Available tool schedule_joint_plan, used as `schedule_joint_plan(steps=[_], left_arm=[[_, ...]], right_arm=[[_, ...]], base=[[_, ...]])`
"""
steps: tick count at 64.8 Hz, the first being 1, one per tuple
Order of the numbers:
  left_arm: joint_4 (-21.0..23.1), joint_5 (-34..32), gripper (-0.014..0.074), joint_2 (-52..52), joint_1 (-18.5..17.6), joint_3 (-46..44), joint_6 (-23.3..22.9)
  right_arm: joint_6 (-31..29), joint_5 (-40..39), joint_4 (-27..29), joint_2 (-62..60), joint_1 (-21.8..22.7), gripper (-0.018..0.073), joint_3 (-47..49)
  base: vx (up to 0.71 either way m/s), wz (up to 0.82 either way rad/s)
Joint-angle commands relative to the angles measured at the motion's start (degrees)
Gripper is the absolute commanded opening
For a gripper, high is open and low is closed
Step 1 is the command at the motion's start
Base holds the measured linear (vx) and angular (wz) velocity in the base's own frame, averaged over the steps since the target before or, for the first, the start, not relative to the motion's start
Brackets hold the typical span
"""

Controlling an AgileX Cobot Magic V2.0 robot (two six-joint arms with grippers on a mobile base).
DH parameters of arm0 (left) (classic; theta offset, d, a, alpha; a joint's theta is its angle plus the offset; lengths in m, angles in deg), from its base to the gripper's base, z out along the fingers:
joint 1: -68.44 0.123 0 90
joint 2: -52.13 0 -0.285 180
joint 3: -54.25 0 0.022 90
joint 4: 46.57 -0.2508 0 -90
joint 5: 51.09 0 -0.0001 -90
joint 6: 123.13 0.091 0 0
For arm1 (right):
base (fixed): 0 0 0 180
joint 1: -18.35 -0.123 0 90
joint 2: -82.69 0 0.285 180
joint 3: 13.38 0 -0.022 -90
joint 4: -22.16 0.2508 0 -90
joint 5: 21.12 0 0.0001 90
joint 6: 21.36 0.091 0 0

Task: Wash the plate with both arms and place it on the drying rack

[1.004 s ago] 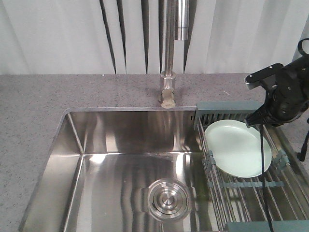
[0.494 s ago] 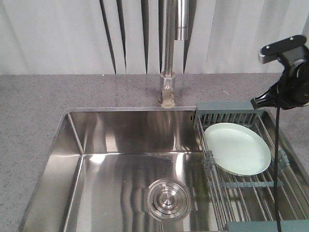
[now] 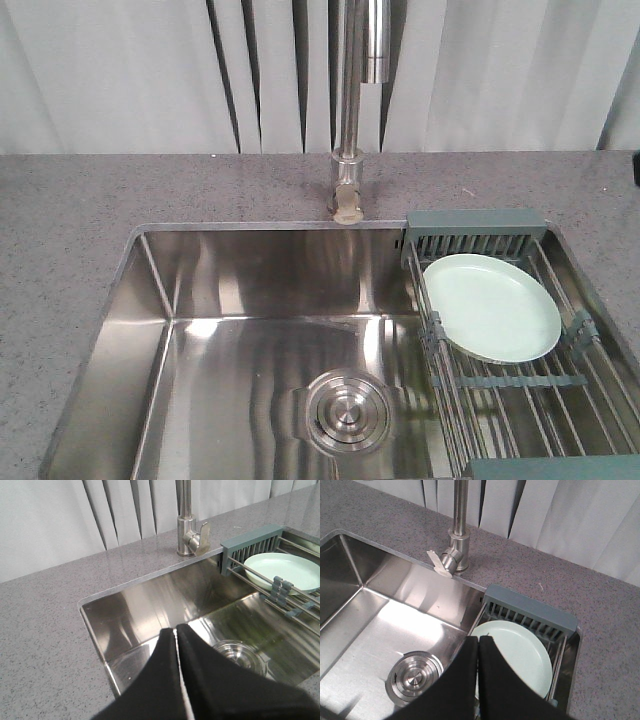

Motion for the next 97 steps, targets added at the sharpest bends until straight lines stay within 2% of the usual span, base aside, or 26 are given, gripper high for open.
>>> schedule_joint_plan(steps=[1, 13, 20, 27, 33, 40, 45, 50, 61, 69, 80, 88, 97], left_arm=[[3.2, -4.2, -0.0007, -0.6, 0.0, -1.2, -0.1], [4.5, -5.5, -0.0007, -0.7, 0.0, -1.2, -0.1], [9.0, -8.6, -0.0007, -1.8, 0.0, -1.2, -0.1], [15.1, -12.1, -0.0007, -6.0, 0.0, -1.4, 1.0], [21.6, -13.0, -0.0007, -12.1, 0.0, -2.8, 6.6], [31.3, -12.7, -0.0007, -21.3, 0.0, -6.5, 14.4], [38.4, -10.9, -0.0007, -28.4, 0.0, -10.3, 19.5], [42.7, -7.7, -0.0007, -35.8, 0.0, -14.7, 22.7], [45.5, 0.4, -0.0007, -50.7, 0.0, -25.1, 23.9], [46.7, 3.2, -0.0007, -60.1, -1.5, -31.0, 23.9], [47.1, 5.0, -0.0004, -71.6, -8.0, -37.8, 23.2], [50.5, 3.2, 0.0000, -78.8, -12.8, -41.4, 23.2], [53.6, 2.6, 0.0004, -85.3, -16.6, -45.3, 23.2]], right_arm=[[-0.8, -5.7, 0.7, -7.0, 0.0, -0.0004, -7.8], [-1.3, -13.7, 0.7, -20.4, 0.0, -0.0004, -26.8], [-1.3, -15.2, 0.6, -26.9, 0.0, -0.0004, -34.3], [-1.3, -15.6, 0.3, -32.0, 0.0, -0.0004, -38.0], [-1.3, -15.9, -0.3, -34.9, 0.0, -0.0004, -39.6], [-1.3, -15.4, -0.3, -36.3, 0.0, -0.0004, -40.1], [-1.3, -15.3, -0.3, -36.3, 0.0, -0.0004, -40.5], [-1.3, -15.4, -0.3, -36.3, 0.0, -0.0004, -41.4], [-1.2, -16.2, -0.3, -36.3, 0.0, -0.0004, -42.7], [-1.2, -17.2, -0.2, -36.3, 0.0, -0.0004, -43.1], [-1.2, -17.2, -0.1, -36.3, 0.0, -0.0004, -43.1], [-1.2, -17.2, -0.1, -36.3, 0.0, -0.0004, -43.1], [-1.2, -17.2, -0.1, -36.3, 0.0, -0.0004, -43.1]], base=[[0.00, 0.00], [0.00, 0.00], [0.00, 0.00], [0.00, 0.00], [0.00, 0.00], [0.00, 0.00], [0.00, 0.00], [0.00, 0.00], [0.00, 0.00], [0.00, 0.00], [0.00, 0.00], [0.00, 0.00], [0.00, 0.00]])
